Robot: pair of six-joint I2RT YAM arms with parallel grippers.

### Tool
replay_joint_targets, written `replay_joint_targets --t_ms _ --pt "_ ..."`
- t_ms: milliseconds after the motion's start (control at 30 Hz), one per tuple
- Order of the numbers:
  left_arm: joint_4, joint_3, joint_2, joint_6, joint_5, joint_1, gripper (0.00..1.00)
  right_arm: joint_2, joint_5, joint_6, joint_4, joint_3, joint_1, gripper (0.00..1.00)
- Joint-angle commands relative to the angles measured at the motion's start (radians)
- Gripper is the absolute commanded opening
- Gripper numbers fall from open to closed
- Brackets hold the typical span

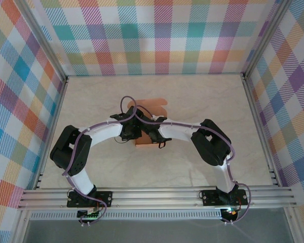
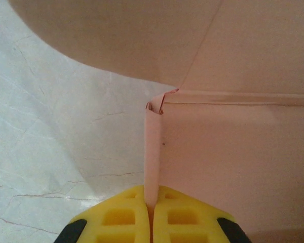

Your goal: Fold the paper box

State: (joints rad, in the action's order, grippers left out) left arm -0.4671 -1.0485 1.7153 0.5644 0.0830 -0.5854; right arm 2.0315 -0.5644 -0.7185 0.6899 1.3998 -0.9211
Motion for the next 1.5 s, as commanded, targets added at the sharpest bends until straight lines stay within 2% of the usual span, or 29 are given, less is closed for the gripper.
replay_joint_targets --t_ms 0,67,233,333,467,600,700,833,1100,1300,1467 --pt "-0.062 0.002 0.043 0.011 0.035 -0.048 0.05 -0.005 -0.004 0.018 -0.018 -0.06 -0.007 0.0" --pt "-0.061 0.004 0.04 0.015 0.035 -0.048 0.06 -0.039 0.01 0.031 -0.048 -0.069 -0.007 0.07" --pt "-0.064 0.007 0.033 0.019 0.041 -0.048 0.06 -0.128 0.048 0.058 -0.133 -0.103 -0.006 0.36" --pt "-0.07 0.009 0.022 0.018 0.049 -0.048 0.07 -0.182 0.065 0.078 -0.185 -0.134 -0.007 0.5" --pt "-0.07 0.008 0.017 0.014 0.047 -0.048 0.1 -0.232 0.084 0.099 -0.215 -0.151 -0.005 0.61" --pt "-0.068 0.004 0.014 0.013 0.043 -0.048 0.12 -0.283 0.123 0.096 -0.272 -0.188 0.003 0.66" --pt "-0.07 0.006 0.005 0.013 0.043 -0.048 0.16 -0.321 0.141 0.088 -0.316 -0.224 0.013 0.67" --pt "-0.064 0.014 -0.02 0.017 0.044 -0.048 0.19 -0.345 0.227 0.069 -0.354 -0.26 0.063 0.65" --pt "-0.045 0.023 -0.011 0.02 0.023 -0.048 0.16 -0.276 0.361 0.013 -0.331 -0.254 0.162 0.42" --pt "-0.042 0.029 -0.011 0.019 0.029 -0.048 0.15 -0.273 0.426 0.031 -0.364 -0.286 0.197 0.3" --pt "-0.041 0.03 -0.011 0.02 0.029 -0.048 0.14 -0.255 0.468 0.031 -0.376 -0.289 0.203 0.23"
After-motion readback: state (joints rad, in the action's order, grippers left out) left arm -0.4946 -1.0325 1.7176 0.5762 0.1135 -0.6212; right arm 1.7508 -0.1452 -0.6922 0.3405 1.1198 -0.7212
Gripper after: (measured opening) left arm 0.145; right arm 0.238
